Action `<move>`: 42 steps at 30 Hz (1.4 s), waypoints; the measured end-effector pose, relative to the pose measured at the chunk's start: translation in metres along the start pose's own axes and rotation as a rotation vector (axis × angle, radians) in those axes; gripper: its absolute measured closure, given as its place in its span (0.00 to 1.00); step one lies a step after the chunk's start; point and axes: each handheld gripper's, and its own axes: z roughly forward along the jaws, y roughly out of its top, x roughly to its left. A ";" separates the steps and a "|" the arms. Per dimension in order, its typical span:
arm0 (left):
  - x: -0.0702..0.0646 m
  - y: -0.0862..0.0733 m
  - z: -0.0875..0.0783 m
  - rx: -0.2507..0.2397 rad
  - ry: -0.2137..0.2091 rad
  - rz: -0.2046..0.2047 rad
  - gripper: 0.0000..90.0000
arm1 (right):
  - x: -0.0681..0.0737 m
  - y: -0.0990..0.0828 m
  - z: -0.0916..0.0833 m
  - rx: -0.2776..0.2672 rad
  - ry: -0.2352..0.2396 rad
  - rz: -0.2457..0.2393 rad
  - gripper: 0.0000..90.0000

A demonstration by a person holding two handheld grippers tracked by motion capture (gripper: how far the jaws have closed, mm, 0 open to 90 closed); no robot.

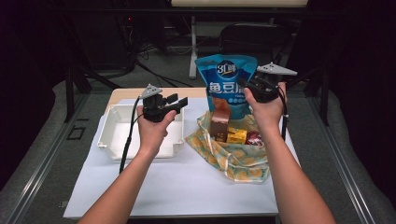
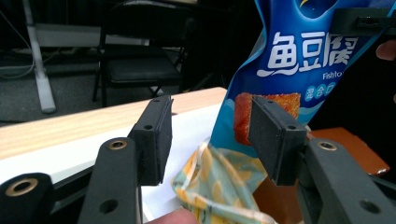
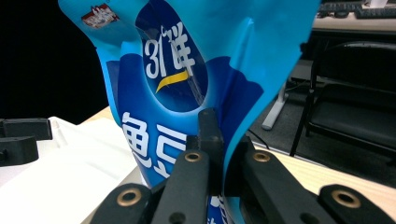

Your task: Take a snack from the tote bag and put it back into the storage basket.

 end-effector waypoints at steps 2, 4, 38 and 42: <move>0.000 0.003 0.000 -0.004 -0.005 0.006 0.55 | 0.002 0.004 0.001 -0.003 0.003 -0.003 1.00; 0.000 0.005 0.000 -0.013 0.001 0.010 0.55 | 0.004 0.007 0.003 -0.014 0.009 0.004 1.00; 0.015 0.034 -0.007 -0.118 0.020 0.024 0.44 | 0.058 0.032 0.045 -0.048 0.121 0.003 1.00; 0.015 0.036 -0.006 -0.124 0.054 0.036 0.41 | 0.063 0.032 0.049 -0.055 0.138 -0.001 1.00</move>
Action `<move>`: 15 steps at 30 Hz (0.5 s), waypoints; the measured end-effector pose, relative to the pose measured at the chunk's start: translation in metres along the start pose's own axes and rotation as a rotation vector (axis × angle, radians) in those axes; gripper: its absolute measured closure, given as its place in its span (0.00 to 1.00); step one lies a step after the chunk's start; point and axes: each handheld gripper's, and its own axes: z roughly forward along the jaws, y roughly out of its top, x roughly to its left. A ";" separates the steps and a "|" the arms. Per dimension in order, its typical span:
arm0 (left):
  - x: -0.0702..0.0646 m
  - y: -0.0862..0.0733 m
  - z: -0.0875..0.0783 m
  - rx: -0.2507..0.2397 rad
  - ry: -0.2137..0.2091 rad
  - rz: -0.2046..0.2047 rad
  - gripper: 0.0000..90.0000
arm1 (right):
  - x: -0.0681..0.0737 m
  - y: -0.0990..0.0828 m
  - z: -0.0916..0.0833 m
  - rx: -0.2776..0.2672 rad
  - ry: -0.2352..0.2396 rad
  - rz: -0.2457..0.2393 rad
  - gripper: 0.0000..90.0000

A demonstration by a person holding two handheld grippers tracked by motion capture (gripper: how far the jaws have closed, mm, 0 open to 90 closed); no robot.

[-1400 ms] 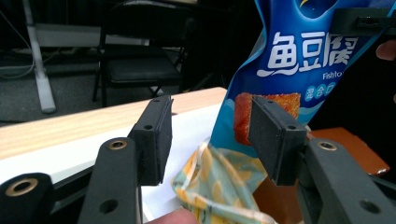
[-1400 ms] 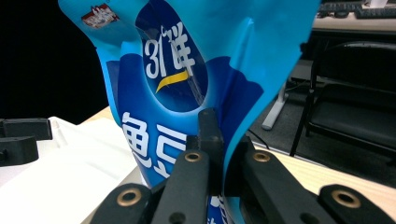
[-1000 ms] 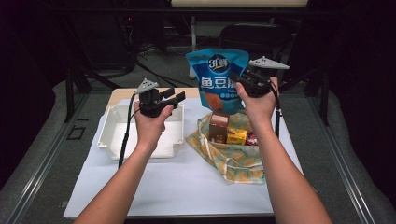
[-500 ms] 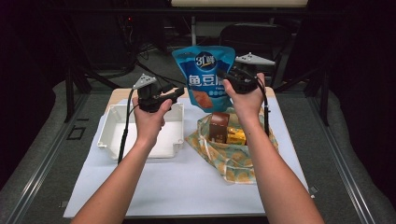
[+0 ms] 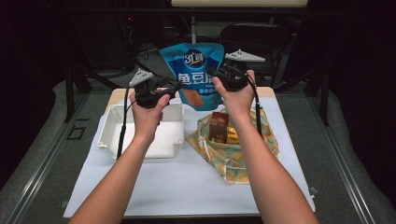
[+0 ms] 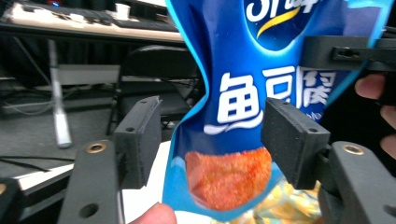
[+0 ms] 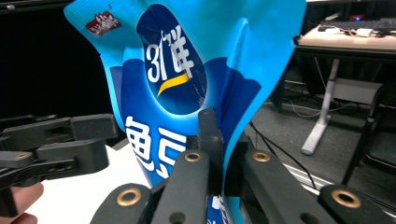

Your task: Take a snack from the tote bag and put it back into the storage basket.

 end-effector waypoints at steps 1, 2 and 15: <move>0.002 0.001 0.000 -0.001 0.018 0.003 0.41 | 0.003 0.000 0.003 0.000 0.012 0.005 1.00; 0.003 0.001 0.000 -0.009 0.039 -0.002 0.39 | 0.004 0.000 0.004 -0.002 0.017 0.005 1.00; 0.004 0.017 0.000 -0.017 0.015 -0.040 0.51 | 0.027 -0.002 0.019 0.017 0.105 -0.012 1.00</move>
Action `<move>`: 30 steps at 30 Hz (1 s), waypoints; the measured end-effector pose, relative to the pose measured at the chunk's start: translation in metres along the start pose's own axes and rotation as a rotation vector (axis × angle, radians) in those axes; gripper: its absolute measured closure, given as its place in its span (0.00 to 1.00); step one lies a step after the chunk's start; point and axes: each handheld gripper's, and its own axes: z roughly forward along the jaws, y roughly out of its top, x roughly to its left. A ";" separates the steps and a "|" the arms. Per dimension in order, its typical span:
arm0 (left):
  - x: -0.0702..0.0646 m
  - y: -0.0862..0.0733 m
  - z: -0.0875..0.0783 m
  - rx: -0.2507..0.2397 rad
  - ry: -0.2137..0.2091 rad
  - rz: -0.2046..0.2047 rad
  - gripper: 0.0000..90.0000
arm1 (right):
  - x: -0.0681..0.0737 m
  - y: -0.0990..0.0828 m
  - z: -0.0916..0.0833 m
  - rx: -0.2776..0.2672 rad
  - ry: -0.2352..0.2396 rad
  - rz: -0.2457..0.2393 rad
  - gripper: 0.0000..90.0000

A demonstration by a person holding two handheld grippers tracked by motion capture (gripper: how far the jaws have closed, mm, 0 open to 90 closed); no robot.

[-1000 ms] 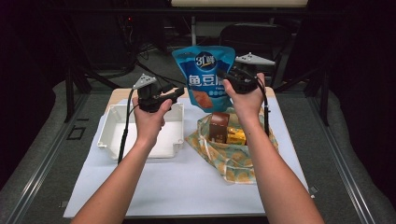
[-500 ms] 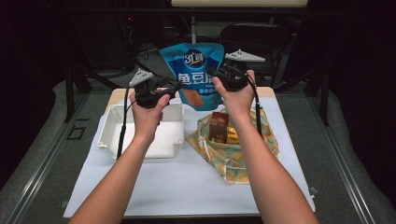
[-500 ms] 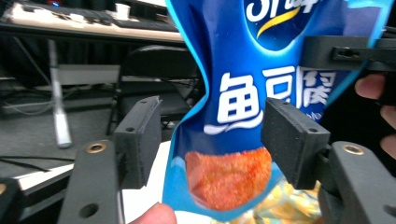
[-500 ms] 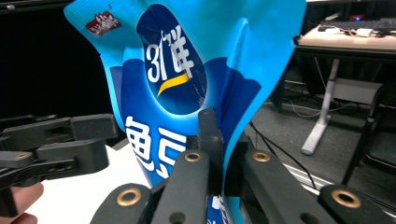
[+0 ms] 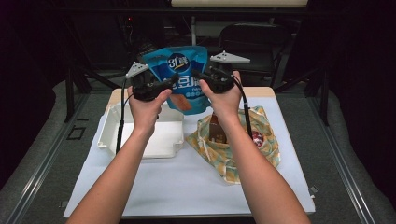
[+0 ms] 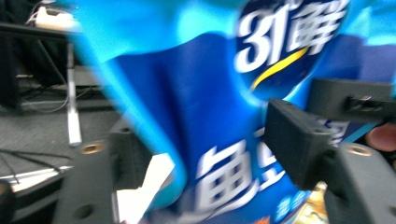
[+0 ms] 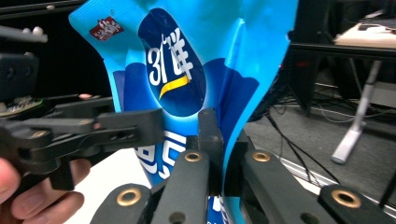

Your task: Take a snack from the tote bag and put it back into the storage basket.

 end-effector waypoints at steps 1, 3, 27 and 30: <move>0.000 0.000 0.000 0.000 0.000 0.000 0.50 | 0.000 0.000 0.000 0.000 0.000 0.000 1.00; 0.000 0.002 -0.002 -0.009 -0.014 -0.024 0.55 | 0.000 -0.001 0.002 -0.017 0.016 0.036 1.00; 0.031 0.004 -0.040 -0.035 -0.045 -0.127 1.00 | 0.007 -0.011 -0.006 0.009 0.032 0.009 0.52; 0.035 0.003 -0.043 -0.033 -0.037 -0.120 1.00 | 0.003 -0.018 -0.012 0.009 0.014 -0.001 0.44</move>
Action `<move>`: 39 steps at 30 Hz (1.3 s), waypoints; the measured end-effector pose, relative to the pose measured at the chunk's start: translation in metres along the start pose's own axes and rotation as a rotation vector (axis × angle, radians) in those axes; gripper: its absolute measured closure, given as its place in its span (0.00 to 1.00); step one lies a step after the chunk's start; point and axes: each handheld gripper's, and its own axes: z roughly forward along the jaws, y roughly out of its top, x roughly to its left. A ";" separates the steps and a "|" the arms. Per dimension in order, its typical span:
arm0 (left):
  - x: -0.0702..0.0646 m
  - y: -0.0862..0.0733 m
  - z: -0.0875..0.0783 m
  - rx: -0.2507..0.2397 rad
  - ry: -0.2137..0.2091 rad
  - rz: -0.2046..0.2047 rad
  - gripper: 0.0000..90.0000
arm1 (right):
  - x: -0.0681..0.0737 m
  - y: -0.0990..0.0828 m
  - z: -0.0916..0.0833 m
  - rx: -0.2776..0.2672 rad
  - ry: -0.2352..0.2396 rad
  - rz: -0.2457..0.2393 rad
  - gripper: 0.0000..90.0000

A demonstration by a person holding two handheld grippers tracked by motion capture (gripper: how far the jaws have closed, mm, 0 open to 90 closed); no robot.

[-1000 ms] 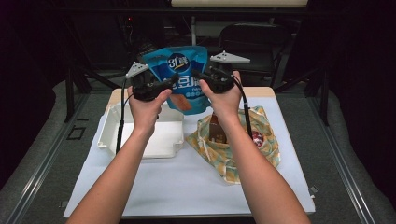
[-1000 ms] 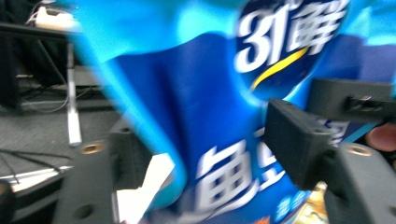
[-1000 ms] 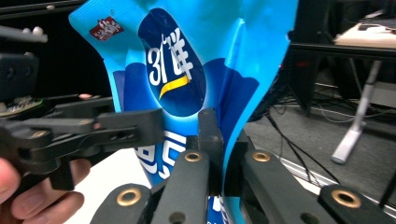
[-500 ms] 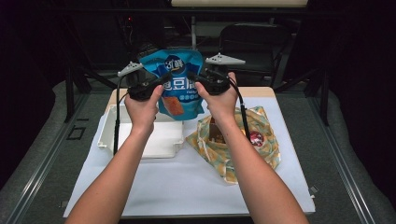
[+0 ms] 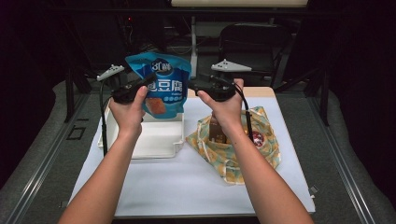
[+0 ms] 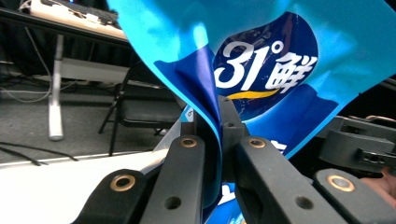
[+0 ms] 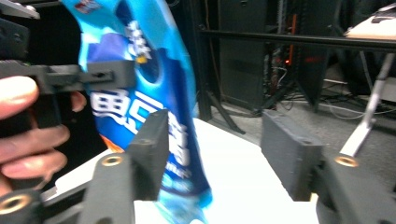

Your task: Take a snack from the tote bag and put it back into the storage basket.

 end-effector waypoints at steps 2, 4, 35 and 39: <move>0.006 -0.002 -0.006 -0.005 0.015 -0.002 1.00 | -0.007 -0.006 -0.004 0.008 -0.017 0.025 0.39; 0.009 -0.003 -0.008 -0.004 0.018 -0.010 1.00 | -0.010 -0.008 -0.006 0.005 -0.028 0.031 0.39; 0.069 -0.036 -0.029 0.018 0.084 -0.046 1.00 | -0.035 -0.067 -0.092 0.019 -0.145 0.027 0.16; 0.079 -0.041 -0.029 0.005 0.077 -0.051 1.00 | -0.035 -0.079 -0.105 0.020 -0.151 0.042 0.15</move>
